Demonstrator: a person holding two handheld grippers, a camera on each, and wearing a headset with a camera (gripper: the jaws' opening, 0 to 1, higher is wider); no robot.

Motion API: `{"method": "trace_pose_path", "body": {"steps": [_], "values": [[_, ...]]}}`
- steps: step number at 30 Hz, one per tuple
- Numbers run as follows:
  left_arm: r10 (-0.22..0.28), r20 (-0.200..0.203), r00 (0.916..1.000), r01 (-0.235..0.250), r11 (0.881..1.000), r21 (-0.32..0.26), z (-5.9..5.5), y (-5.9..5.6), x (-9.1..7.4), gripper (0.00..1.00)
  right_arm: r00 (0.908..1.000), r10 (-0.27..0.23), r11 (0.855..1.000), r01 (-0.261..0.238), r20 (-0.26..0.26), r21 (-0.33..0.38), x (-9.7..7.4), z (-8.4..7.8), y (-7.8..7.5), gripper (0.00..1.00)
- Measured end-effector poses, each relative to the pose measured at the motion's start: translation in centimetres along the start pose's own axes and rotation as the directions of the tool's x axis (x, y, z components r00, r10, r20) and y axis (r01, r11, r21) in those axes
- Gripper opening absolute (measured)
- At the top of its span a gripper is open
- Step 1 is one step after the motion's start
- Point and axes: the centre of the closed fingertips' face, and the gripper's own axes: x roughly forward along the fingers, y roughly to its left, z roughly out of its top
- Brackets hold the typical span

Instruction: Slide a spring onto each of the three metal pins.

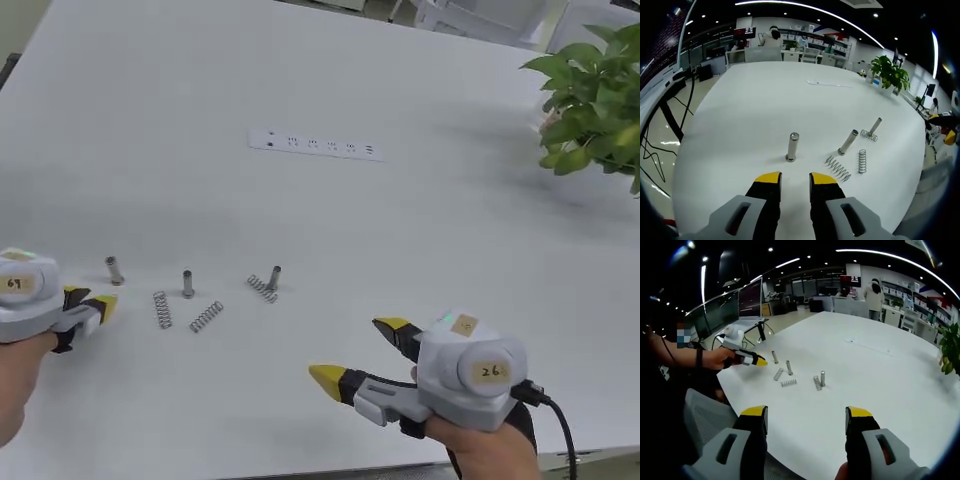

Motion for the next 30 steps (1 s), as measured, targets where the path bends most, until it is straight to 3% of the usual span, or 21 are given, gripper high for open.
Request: {"method": "trace_pose_path", "body": {"steps": [11, 23, 30], "values": [[-0.002, 0.019, 0.9998, 0.002, 1.0, -0.006, -1.1, 0.2, -2.6, 0.2, 1.0, 0.01, 1.0, -0.01, 0.001, -0.002, 0.2, -0.2, 0.5, 0.62], [-0.033, 0.032, 0.9989, 0.033, 0.999, 0.004, -1.9, -1.9, -4.1, 0.26, 0.9998, 0.022, 1.0, -0.022, 0.002, -0.007, 0.5, -0.2, 0.9, 0.62], [-0.048, 0.045, 0.9979, 0.047, 0.999, 0.014, -1.4, -2.5, -4.0, 0.25, 0.9997, 0.026, 1.0, -0.026, 0.0, -0.014, 0.5, -0.2, 1.0, 0.62]]}}
